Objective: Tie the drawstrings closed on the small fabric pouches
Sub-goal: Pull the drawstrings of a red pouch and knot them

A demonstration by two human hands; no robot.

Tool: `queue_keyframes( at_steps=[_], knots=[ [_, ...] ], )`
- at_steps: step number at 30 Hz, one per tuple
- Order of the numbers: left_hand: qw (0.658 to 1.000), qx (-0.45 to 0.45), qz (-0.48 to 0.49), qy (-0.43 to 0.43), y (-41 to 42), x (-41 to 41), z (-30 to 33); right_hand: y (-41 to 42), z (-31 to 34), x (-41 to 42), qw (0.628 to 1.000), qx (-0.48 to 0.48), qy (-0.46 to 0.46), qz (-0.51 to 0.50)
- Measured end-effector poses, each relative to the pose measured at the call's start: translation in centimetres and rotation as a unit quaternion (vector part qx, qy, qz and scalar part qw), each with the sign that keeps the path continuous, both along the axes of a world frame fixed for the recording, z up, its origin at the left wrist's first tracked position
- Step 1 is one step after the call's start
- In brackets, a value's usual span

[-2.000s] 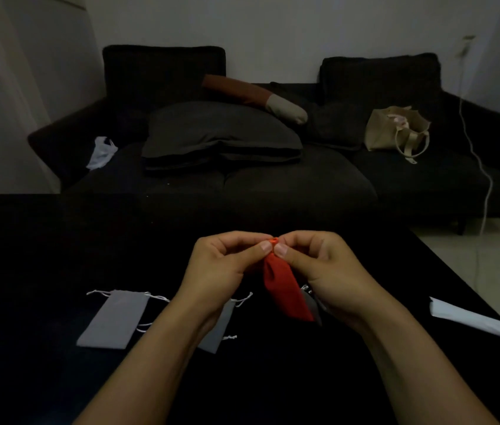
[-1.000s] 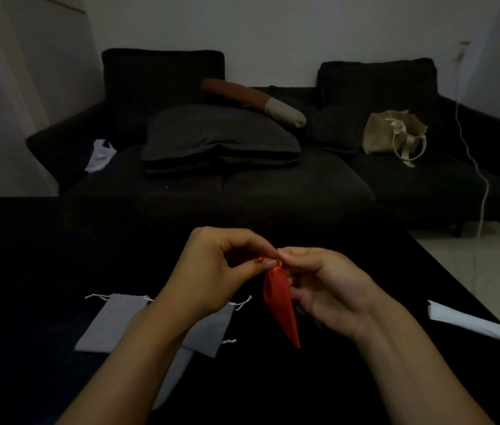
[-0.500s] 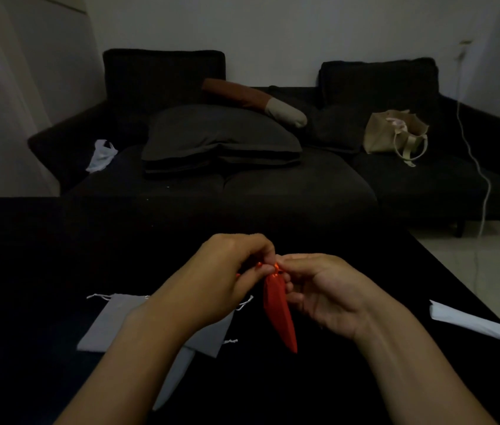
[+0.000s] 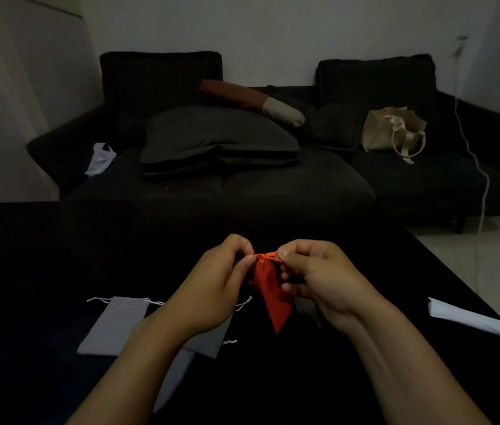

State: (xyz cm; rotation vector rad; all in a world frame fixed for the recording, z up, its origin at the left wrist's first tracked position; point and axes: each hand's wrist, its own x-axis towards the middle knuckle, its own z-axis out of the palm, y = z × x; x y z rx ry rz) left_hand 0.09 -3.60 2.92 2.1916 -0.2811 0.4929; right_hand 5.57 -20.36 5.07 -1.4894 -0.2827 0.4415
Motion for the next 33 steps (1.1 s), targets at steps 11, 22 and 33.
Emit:
queue_keyframes(
  at_steps=[11, 22, 33],
  knots=[
    [0.981, -0.181, -0.024, 0.063, -0.5, 0.5, -1.5, -0.4, -0.5, 0.1, 0.997, -0.033, -0.02, 0.066],
    [0.981, -0.062, 0.159, 0.088, 3.3, 1.9, -3.9, 0.3, -5.1, 2.4, 0.962, -0.231, -0.137, 0.046],
    [0.909, 0.232, 0.214, 0.273, 6.0, 3.9, -10.4, -0.2, -7.1, 2.6, 0.781, -0.535, -0.32, -0.046]
  ],
)
